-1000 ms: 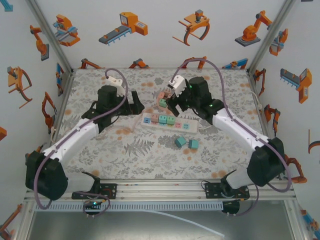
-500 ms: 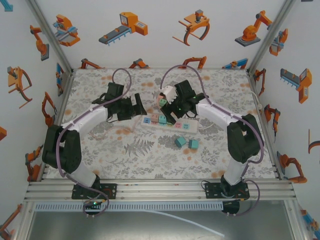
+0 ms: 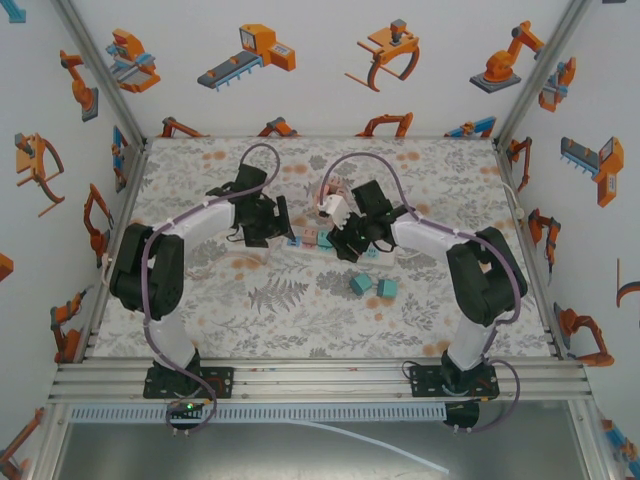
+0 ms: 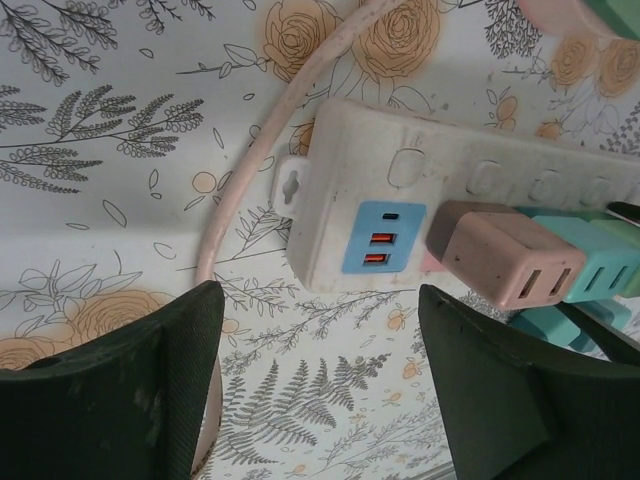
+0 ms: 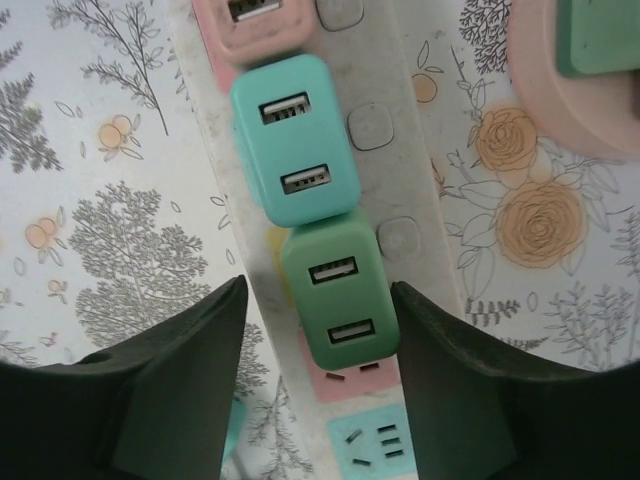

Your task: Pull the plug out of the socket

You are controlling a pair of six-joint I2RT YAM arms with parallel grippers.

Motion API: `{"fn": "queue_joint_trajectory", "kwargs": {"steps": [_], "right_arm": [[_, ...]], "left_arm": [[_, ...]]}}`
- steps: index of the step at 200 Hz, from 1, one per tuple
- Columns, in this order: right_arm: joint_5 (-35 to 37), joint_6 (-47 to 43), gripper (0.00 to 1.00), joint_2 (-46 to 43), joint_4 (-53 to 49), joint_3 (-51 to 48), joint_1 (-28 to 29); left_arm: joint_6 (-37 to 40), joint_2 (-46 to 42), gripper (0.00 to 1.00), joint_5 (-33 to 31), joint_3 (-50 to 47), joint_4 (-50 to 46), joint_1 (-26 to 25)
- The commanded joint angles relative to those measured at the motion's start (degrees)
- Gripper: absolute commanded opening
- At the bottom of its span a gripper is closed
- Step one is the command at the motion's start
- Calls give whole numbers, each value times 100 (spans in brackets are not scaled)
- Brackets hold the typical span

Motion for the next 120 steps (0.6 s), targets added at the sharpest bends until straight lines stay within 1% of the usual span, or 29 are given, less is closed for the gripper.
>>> {"fn": "queue_joint_trajectory", "kwargs": {"steps": [1,30,74,96,109,120], "right_arm": [[-329,-340,51,-213,388,-98,35],[-263,-374,47,-269,530,-193,38],[-426,-408,40,-359,769,-308,38],[-577,-423,36,-406,897,-336,38],[-651,-467,35,-433,933,-344,38],[-681,-516,34,-457,936,-347,38]], "left_arm": [[-56,174,69,-65,188,-181,-42],[-62,333,61,-37,216,-198,-106],[-72,456,60,-226,225,-355,-199],[-127,508,57,-334,217,-425,-257],[-141,511,52,-433,217,-452,-290],[-160,520,49,-493,212,-496,-313]]}}
